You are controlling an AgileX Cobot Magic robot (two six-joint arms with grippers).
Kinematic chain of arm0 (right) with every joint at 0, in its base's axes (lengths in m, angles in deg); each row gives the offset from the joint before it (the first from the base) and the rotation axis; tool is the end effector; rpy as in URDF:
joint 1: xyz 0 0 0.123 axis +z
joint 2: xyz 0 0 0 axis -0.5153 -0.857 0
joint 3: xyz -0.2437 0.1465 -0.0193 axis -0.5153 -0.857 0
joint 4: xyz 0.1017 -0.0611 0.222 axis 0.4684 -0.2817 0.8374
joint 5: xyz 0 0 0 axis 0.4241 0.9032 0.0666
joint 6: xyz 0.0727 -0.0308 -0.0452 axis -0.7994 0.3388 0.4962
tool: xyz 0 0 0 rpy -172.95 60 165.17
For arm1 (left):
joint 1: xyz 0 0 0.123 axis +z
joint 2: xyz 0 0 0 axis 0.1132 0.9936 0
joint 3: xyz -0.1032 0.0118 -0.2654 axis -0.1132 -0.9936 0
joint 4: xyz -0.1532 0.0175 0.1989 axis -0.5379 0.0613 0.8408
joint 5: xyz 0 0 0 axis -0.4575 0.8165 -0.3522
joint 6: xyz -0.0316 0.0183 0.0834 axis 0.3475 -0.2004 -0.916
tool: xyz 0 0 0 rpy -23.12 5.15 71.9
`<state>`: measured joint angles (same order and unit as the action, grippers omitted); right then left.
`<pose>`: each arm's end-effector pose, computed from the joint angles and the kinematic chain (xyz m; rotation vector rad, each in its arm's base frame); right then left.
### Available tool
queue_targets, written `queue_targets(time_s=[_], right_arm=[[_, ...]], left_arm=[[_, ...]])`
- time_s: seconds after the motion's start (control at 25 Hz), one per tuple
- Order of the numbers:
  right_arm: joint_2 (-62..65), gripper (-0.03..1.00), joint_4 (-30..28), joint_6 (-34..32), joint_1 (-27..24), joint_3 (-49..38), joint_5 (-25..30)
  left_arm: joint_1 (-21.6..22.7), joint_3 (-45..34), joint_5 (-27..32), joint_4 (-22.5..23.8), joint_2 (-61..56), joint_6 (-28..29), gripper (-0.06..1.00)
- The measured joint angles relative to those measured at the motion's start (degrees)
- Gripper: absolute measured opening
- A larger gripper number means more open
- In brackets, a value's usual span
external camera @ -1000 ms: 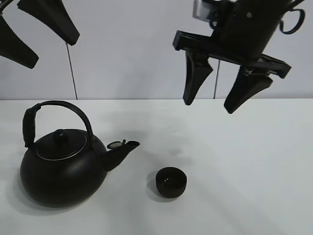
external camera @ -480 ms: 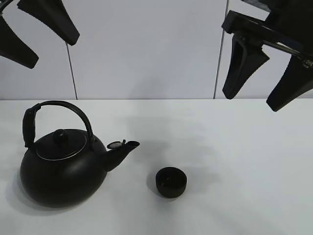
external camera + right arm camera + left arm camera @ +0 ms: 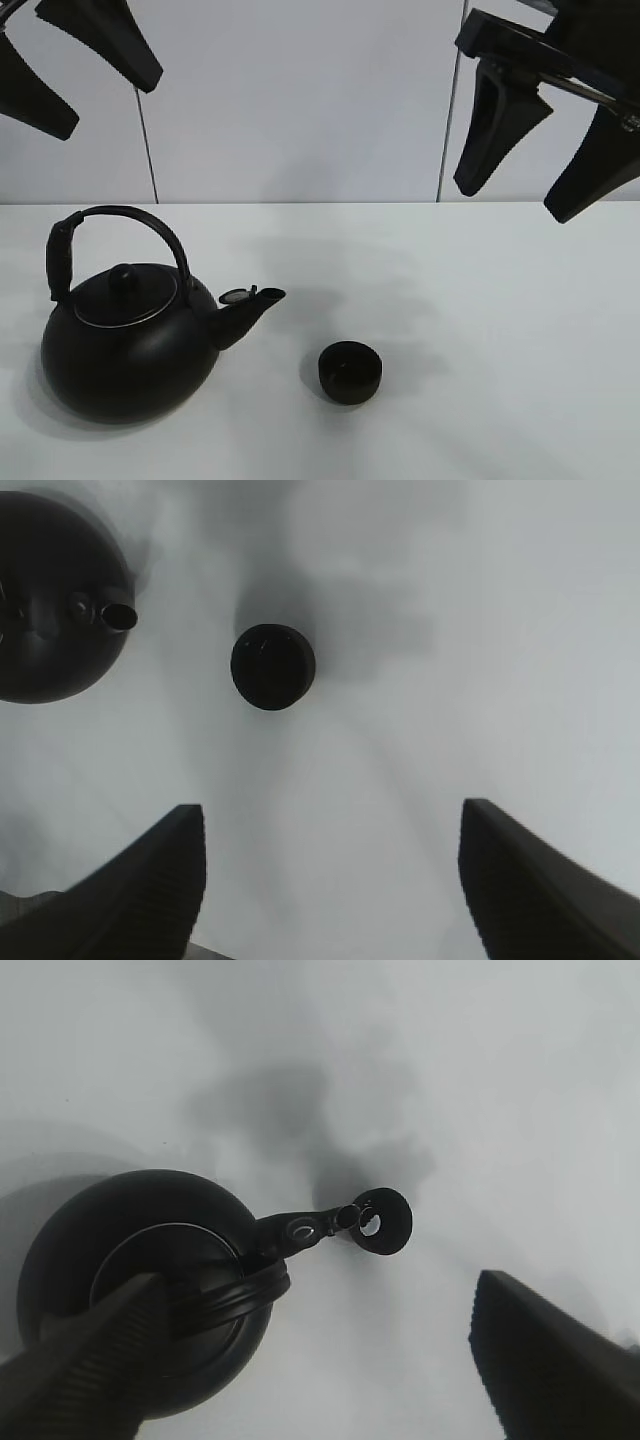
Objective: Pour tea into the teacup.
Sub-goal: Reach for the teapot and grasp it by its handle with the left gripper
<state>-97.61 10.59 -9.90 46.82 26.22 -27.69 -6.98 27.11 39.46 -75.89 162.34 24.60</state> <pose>0.2756 0.1026 0.2820 -0.1868 2.8623 0.4698 0.2894 -0.1129 0.3047 0.3447 2.5994 -0.7529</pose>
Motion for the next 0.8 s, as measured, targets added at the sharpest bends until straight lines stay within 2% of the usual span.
queue_targets(time_s=[0.48, 0.8], right_arm=[[0.0, 0.49, 4.85, -0.27, -0.09, 0.0, -0.89], [0.0, 0.49, 5.2, -0.38, -0.09, 0.0, -1.77]], left_arm=[[0.04, 0.0, 0.0, 0.0, 0.0, 0.0, 0.59], [0.04, 0.0, -0.13, 0.0, 0.0, 0.0, 0.59]])
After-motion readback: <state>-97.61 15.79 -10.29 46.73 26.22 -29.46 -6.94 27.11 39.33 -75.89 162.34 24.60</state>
